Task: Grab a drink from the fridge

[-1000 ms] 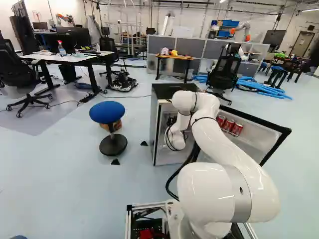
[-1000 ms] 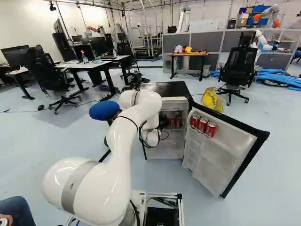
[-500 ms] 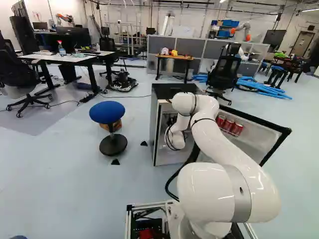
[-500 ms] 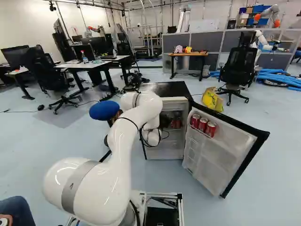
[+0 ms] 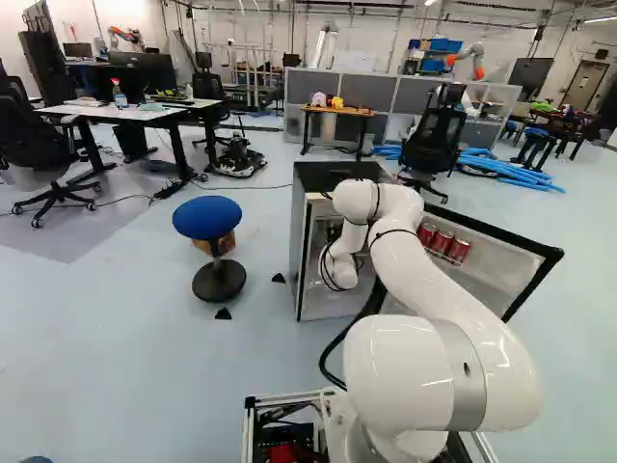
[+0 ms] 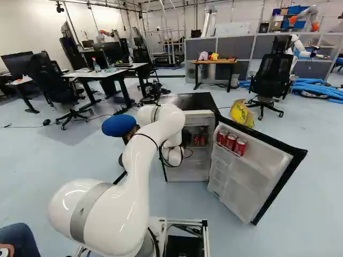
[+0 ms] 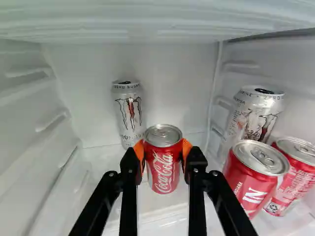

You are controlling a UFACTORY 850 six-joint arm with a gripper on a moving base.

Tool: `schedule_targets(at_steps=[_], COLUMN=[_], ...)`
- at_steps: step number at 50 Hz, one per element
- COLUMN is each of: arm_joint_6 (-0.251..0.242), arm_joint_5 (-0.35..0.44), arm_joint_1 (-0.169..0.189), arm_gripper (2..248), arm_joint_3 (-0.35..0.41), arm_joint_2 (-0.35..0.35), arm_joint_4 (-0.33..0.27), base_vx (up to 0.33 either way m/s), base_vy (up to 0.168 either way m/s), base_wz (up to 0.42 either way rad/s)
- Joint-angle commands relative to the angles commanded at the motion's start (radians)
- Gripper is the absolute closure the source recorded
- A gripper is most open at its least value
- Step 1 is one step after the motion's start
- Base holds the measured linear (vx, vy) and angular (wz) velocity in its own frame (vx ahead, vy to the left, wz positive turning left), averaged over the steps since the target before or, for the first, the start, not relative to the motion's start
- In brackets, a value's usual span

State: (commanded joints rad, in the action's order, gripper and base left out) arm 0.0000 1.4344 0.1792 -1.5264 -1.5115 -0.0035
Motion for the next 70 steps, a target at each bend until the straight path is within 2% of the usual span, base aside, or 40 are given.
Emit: schedule_targets(at_steps=[11,30,70], arm_joint_6=[0.000,0.000,0.000], arm_joint_5=[0.000,0.000,0.000], arm_joint_1=[0.001,0.006,0.010], arm_gripper=[154,154,154], arm_joint_3=[0.024,0.160,0.528], arm_joint_2=[0.013,0.085,0.348], arm_joint_4=[0.000,0.000,0.000], base_vx=[0.000,0.000,0.000], base_vy=[0.000,0.000,0.000], base_wz=[0.000,0.000,0.000])
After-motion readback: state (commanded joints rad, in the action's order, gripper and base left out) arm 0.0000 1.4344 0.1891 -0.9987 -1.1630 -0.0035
